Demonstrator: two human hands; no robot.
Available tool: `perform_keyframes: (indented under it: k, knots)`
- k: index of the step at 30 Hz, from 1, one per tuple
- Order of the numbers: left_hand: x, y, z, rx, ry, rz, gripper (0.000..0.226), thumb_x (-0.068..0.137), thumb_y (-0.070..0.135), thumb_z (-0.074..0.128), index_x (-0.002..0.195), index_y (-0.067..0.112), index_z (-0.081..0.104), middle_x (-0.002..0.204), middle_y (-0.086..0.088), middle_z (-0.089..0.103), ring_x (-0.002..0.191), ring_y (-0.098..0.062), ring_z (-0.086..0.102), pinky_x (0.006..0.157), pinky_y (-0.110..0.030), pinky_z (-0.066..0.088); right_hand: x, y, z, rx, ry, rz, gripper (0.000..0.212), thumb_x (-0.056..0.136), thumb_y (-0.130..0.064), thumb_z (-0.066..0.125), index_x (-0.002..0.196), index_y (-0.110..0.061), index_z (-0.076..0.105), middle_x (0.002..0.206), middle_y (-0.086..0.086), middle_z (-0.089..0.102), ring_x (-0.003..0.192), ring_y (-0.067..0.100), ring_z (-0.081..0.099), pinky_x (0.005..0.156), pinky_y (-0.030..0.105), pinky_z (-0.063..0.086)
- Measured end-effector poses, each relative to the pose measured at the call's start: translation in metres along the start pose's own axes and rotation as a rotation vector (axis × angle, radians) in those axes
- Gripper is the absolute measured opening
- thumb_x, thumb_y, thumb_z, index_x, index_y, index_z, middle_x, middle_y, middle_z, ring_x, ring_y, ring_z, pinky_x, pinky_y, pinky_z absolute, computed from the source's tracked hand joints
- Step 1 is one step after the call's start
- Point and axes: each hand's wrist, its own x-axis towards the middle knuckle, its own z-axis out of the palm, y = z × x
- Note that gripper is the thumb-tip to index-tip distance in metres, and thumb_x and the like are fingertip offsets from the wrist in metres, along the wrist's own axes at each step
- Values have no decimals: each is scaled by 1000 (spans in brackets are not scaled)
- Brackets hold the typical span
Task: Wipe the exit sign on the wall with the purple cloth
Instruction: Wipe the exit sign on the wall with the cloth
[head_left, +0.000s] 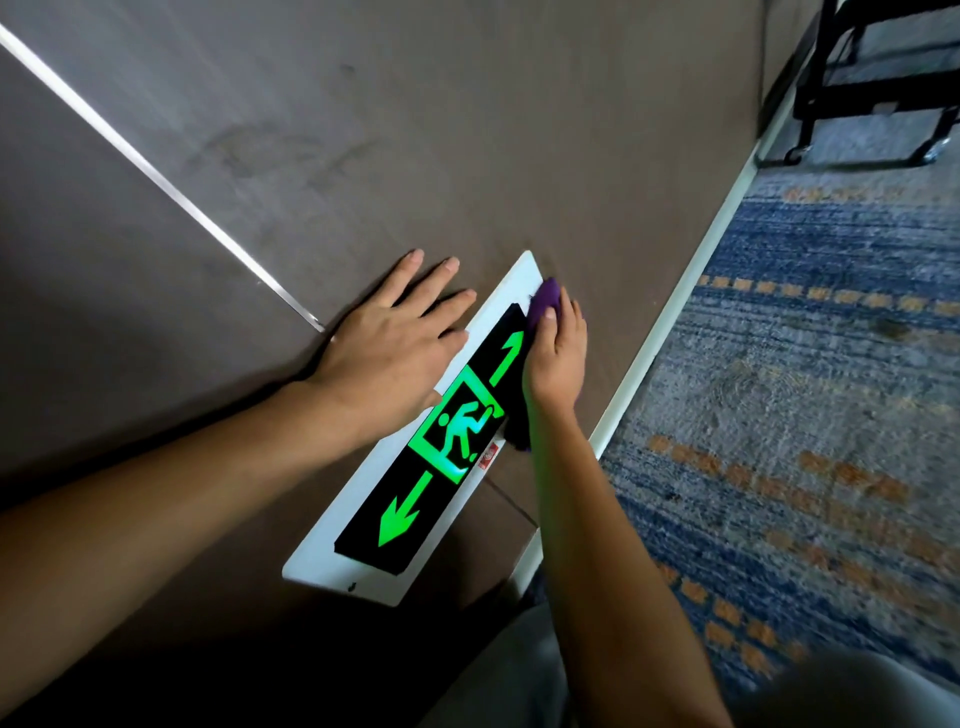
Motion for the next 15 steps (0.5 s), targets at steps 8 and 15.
perform_keyframes:
  k: [8,15]
  knots:
    - [-1,0,1,-6,19,-2,73,91,61,55,152,23,44,171,-8,13,158,-37,-1,125,-58,-2,-8,-8,5,35,33,57,46,110,-34,34,156,-31,40,167,-1,34,159,21,20,127,48,23]
    - [-3,2,-1,-21,43,-30,67,92,58,56,147,22,50,171,-11,9,157,-39,2,126,-56,1,-18,-48,17,40,18,-235,44,109,-26,42,153,-27,46,167,3,33,160,25,15,125,38,15]
